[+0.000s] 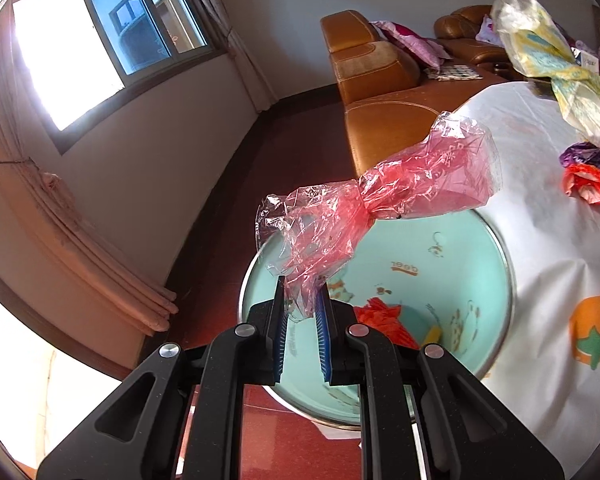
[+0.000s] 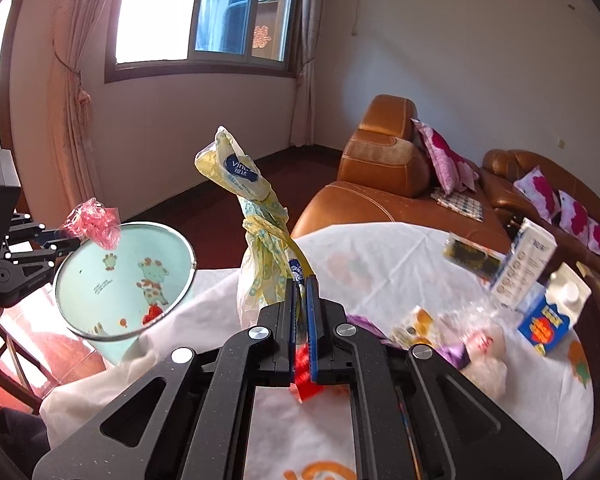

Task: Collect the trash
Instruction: 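Carry the pink bag and yellow-white bag over the bin with both grippers, then open both grippers to drop the two bags into the bin, then move the left gripper to the table and grasp the red foil wrapper, then carry the red foil wrapper toward the bin with the left gripper while the right grasps the tan snack wrapper, then hold the red wrapper and tan wrapper over the bin with both grippers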

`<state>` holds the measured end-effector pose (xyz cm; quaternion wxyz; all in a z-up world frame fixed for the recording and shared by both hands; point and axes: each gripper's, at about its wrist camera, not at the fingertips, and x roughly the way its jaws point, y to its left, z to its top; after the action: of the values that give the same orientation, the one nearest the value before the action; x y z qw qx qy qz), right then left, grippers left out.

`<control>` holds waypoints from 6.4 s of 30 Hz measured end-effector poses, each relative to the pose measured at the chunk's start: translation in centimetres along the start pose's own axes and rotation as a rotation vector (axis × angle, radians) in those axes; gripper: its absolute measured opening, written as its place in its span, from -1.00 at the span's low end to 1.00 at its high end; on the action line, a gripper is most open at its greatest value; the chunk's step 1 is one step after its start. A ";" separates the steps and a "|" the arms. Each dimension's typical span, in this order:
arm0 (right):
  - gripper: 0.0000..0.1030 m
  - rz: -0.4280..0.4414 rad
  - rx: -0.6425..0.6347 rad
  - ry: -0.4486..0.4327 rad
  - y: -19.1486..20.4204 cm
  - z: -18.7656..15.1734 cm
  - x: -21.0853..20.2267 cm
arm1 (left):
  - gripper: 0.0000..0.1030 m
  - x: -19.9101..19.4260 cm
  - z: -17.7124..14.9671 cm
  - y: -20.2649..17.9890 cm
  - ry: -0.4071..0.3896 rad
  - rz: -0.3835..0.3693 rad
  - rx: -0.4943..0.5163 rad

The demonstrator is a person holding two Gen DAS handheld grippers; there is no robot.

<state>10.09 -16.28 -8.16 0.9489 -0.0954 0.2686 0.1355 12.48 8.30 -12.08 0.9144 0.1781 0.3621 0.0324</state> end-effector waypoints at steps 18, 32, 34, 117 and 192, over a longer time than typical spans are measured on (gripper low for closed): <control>-0.90 0.023 -0.183 0.062 5.8 2.2 7.5 | -0.74 0.5 0.1 0.6 0.011 0.104 0.016; -0.90 0.048 -0.227 0.071 7.7 2.0 8.4 | -0.73 1.1 -0.1 1.0 0.032 0.109 0.013; -0.90 0.050 -0.230 0.072 7.8 2.0 8.4 | -0.71 1.2 -0.1 1.1 0.032 0.110 0.014; 0.25 -0.382 0.446 0.081 -16.4 -16.6 -11.8 | -0.17 -0.8 6.7 -24.8 -0.003 -0.310 0.232; -0.77 -0.199 0.361 0.227 -10.3 -14.7 -8.2 | -0.87 -3.6 3.3 -5.3 -0.027 -0.198 -0.006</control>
<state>-0.56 -31.42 -14.92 0.9230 0.0351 0.3827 -0.0206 11.66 1.69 -9.40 0.9184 0.1390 0.3655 -0.0593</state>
